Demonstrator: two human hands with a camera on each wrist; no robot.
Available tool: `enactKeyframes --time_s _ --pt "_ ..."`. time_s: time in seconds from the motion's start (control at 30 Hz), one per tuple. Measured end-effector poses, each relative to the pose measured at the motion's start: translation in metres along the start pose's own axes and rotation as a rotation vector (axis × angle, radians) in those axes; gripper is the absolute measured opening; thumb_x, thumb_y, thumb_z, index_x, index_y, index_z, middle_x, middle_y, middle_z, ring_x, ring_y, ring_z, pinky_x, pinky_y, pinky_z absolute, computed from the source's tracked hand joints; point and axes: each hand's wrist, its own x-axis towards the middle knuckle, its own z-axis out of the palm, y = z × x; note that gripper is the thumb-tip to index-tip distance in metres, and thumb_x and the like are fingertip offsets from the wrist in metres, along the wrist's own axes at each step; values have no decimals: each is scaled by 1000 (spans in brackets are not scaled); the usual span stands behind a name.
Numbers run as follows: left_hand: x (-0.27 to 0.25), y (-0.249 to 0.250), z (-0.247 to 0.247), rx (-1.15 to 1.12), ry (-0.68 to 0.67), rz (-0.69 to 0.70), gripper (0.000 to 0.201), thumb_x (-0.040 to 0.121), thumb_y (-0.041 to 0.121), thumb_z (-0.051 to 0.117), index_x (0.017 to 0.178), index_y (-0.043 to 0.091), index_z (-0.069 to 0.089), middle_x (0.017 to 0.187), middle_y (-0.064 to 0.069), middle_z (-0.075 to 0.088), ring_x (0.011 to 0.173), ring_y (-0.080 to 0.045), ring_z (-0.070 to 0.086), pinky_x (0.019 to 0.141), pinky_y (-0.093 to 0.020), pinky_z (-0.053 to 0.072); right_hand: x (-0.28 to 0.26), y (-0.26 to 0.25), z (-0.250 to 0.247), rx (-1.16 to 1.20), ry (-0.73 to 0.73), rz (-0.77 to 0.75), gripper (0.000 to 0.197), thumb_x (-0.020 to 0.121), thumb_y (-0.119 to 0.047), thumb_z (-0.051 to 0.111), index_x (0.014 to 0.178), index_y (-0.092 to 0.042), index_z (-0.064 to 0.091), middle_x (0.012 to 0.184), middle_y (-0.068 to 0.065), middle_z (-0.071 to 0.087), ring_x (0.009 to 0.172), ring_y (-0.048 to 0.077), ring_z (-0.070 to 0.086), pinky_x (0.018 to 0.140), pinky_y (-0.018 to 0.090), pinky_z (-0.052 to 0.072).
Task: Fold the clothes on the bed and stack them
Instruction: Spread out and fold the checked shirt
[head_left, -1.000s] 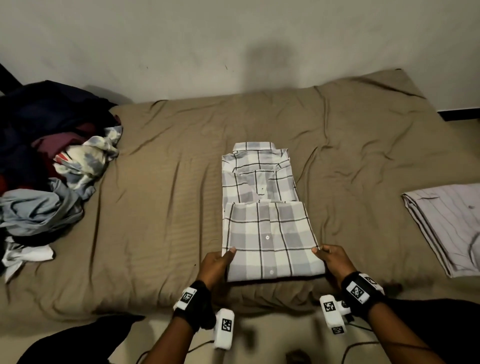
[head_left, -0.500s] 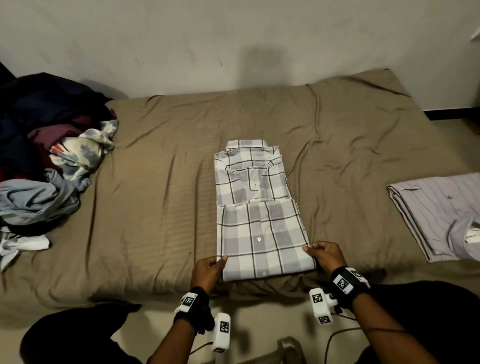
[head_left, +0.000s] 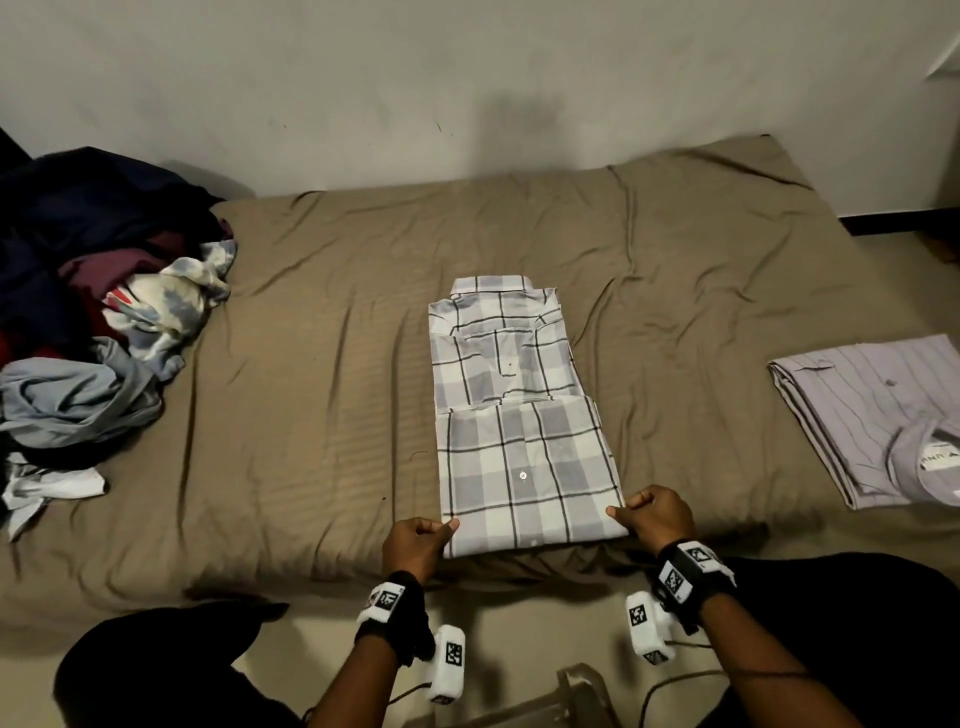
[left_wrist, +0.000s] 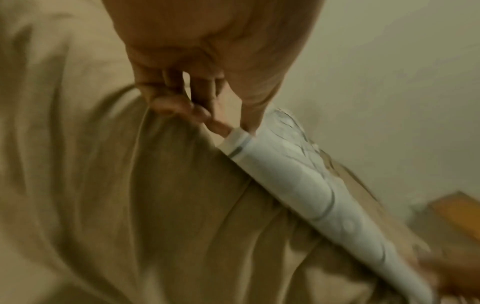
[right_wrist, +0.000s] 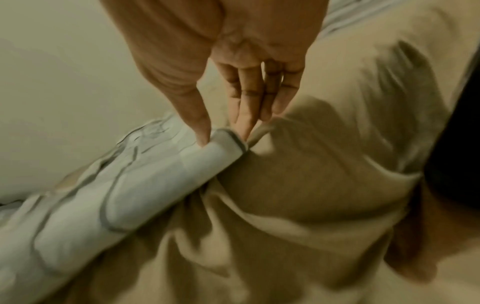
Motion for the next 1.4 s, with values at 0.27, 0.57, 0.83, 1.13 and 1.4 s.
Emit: enactKeyframes --time_s 0.27,0.57,0.83,1.13,1.4 --pt "-41 11 69 777 40 1047 96 86 56 59 160 6 23 168 -21 12 155 -38 11 120 -56 13 -67 -17 78 -597 57 -1049 96 79 -48 63 158 -7 26 166 18 17 153 33 18 118 48 18" --pt "-12 -5 80 974 -25 1016 66 95 20 39 157 1 29 167 -21 18 155 -34 17 116 -60 22 -48 -1 99 -797 26 -1023 82 87 -18 54 157 5 16 165 25 8 155 36 7 123 50 9" --pt "0 -25 49 981 17 1088 65 84 -6 30 148 -4 44 156 -22 41 147 -35 33 113 -56 26 -32 13 80 -819 60 -964 69 84 -6 30 151 13 26 159 32 23 149 44 25 119 54 19" --pt "13 -30 17 861 -87 1014 87 67 -2 70 147 4 38 149 -17 52 135 -31 54 117 -38 15 -9 29 38 -719 6 -749 72 78 -15 32 148 2 29 151 24 44 136 38 47 117 44 13" --pt "28 -21 -4 759 -239 974 91 63 -17 58 147 16 45 146 -10 56 131 -29 58 122 -26 11 1 14 1 -483 -224 -770 70 65 -16 35 130 -12 61 132 11 66 119 25 64 94 30 35"
